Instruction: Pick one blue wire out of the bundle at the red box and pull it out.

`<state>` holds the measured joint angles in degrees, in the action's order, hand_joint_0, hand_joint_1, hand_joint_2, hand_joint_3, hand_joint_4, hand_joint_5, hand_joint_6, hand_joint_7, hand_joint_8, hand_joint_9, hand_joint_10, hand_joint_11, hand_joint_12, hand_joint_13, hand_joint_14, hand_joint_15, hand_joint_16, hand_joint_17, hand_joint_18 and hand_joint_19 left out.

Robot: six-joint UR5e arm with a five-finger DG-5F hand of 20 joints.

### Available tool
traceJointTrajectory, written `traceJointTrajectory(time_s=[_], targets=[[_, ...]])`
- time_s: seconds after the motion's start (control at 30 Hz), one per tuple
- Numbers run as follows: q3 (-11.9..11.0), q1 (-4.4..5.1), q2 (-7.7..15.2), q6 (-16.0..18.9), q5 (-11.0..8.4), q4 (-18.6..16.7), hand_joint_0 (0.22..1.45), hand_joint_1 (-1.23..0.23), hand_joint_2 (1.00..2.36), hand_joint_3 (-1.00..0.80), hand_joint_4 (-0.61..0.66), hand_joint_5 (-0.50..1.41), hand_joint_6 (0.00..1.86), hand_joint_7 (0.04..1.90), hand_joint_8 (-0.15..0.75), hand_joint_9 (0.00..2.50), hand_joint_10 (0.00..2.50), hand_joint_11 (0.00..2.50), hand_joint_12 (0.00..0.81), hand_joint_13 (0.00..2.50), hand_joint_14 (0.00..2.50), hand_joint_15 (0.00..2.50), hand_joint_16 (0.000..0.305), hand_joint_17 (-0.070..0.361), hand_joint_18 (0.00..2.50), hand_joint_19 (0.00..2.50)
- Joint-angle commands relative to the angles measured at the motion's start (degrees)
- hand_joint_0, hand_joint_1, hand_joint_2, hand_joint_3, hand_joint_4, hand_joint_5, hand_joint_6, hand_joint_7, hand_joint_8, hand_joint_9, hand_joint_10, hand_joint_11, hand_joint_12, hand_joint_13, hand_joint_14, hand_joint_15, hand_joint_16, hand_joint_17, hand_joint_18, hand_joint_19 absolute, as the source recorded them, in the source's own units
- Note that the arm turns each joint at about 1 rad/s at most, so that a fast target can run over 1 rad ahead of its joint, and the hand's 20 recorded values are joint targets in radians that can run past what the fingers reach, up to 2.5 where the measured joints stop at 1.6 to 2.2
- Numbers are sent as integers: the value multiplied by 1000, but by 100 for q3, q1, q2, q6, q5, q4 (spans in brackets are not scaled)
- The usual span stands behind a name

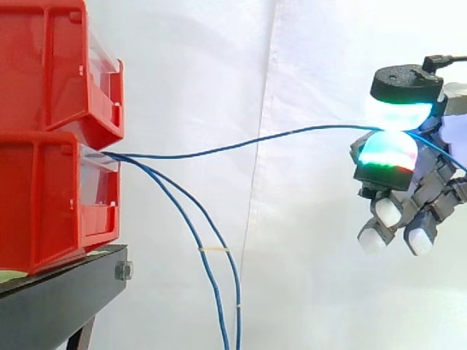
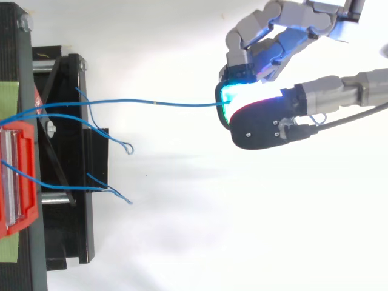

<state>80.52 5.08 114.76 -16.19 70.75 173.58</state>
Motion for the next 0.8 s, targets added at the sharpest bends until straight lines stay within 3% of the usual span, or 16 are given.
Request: traceJointTrajectory(time_s=[0.0,0.77], targets=[[-2,-25,2,2,0,0,593,-659,1022,-86,266,-150,866,1092,412,918,14,612,471,571,7,225,62,140,697,481],[7,-25,2,2,0,0,593,-648,1020,-73,256,-150,880,1078,406,949,14,620,467,574,7,216,63,143,645,418]])
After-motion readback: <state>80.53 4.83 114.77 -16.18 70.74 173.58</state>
